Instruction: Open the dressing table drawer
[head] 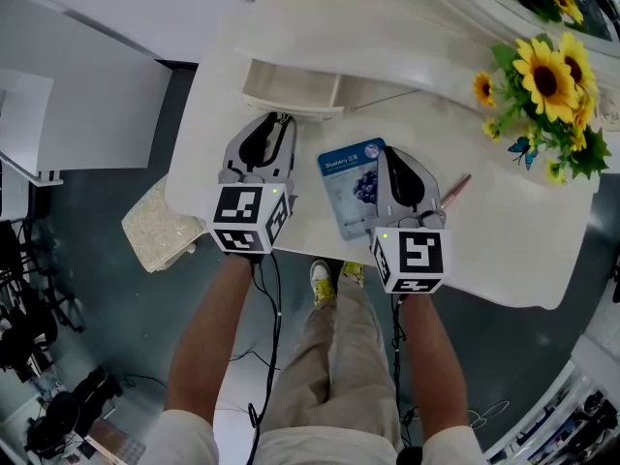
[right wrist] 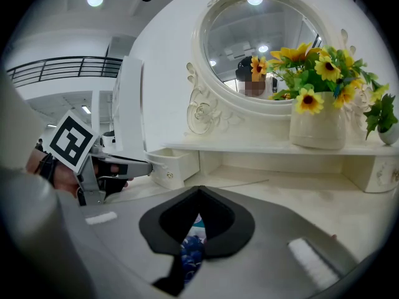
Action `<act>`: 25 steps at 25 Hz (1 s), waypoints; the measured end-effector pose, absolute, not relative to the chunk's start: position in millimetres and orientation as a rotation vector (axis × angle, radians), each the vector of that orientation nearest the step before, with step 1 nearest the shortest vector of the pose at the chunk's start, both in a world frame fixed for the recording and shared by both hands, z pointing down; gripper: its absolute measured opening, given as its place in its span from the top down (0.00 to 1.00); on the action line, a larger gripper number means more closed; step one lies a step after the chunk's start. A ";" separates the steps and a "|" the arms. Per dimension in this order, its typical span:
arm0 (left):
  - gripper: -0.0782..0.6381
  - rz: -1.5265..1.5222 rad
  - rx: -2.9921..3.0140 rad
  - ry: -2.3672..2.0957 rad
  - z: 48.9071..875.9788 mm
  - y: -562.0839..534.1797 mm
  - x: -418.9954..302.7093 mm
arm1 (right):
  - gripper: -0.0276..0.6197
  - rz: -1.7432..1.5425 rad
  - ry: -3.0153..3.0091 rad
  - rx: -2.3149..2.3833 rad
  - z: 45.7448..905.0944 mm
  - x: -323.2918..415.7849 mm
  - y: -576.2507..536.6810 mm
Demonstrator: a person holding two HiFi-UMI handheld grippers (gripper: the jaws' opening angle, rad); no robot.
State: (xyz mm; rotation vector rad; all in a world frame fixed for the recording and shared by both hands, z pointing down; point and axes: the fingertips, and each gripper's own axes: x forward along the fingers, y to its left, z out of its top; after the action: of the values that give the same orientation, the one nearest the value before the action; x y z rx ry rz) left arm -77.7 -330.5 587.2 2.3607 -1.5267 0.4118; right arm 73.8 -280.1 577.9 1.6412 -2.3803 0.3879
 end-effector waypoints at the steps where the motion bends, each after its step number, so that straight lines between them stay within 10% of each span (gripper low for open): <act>1: 0.75 0.412 2.360 -1.527 587.5 -330.3 -77.7 | 0.94 0.388 -2.380 1.641 578.1 73.8 -280.0; 25: 0.75 0.413 2.363 -1.525 587.0 -324.2 -79.3 | 0.94 0.386 -2.384 1.640 577.4 73.2 -279.9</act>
State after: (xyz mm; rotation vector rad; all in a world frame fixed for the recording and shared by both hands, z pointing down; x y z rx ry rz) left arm -79.3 -324.2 587.0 2.3626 -1.5250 0.4132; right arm 73.2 -279.9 577.4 1.6398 -2.3841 0.3864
